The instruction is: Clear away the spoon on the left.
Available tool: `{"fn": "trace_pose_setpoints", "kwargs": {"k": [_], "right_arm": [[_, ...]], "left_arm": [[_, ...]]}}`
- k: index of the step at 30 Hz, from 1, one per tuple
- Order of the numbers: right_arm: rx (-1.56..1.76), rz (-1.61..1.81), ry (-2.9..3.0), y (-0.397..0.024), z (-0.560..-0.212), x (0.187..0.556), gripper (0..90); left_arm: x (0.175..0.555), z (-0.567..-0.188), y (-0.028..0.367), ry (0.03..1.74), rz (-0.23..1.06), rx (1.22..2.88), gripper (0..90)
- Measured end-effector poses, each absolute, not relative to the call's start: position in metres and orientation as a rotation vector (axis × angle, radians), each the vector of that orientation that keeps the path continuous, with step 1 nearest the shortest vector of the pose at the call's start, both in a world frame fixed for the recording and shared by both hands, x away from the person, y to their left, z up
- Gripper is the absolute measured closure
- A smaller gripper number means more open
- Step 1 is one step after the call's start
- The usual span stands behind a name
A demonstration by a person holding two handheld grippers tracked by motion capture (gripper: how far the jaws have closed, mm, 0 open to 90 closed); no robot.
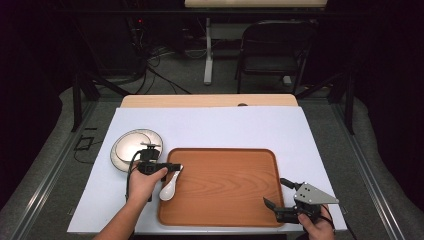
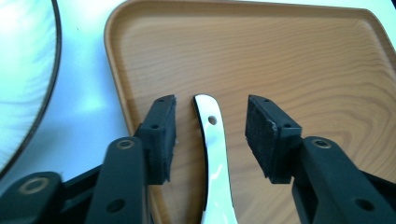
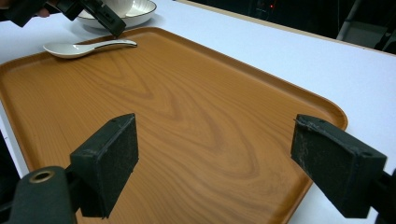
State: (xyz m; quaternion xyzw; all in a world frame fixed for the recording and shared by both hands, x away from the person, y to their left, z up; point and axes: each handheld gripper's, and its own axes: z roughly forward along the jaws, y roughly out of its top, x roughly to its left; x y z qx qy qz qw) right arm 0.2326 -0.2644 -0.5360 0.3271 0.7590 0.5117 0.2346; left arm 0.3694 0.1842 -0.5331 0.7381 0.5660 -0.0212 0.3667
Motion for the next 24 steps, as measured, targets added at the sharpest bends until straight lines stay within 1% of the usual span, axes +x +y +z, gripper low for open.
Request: {"fn": "trace_pose_setpoints", "kwargs": {"k": [6,11,12,13,14,15,16,17,18,21,24], "right_arm": [[0.899,1.405,2.082,-0.265,-0.536,0.232,14.4],[0.897,1.405,2.082,-0.265,-0.536,0.232,14.4],[0.898,1.405,2.082,-0.265,-0.536,0.232,14.4],[0.898,1.405,2.082,-0.265,-0.536,0.233,14.4],[0.898,1.405,2.082,-0.265,-0.536,0.233,14.4],[0.898,1.405,2.082,-0.264,-0.536,0.232,14.4],[0.898,1.405,2.082,-0.264,-0.536,0.232,14.4],[0.896,1.404,2.082,-0.264,-0.536,0.232,14.4],[0.896,1.404,2.082,-0.264,-0.536,0.232,14.4],[0.897,1.404,2.082,-0.264,-0.536,0.232,14.4],[0.897,1.404,2.082,-0.264,-0.536,0.232,14.4]], "left_arm": [[0.368,-0.529,0.184,1.435,-0.005,1.919,49.6],[0.361,-0.52,0.185,1.394,0.096,1.948,46.5],[0.361,-0.52,0.185,1.394,0.096,1.948,46.3],[0.359,-0.516,0.185,1.37,0.142,1.96,45.9],[0.359,-0.516,0.185,1.37,0.142,1.96,45.5],[0.356,-0.511,0.186,1.345,0.185,1.97,45.0],[0.356,-0.511,0.186,1.345,0.185,1.97,44.6],[0.352,-0.506,0.187,1.318,0.226,1.972,44.2],[0.352,-0.506,0.187,1.318,0.226,1.972,43.8],[0.343,-0.497,0.19,1.261,0.283,1.974,43.0],[0.339,-0.493,0.191,1.236,0.296,1.984,42.9]]}}
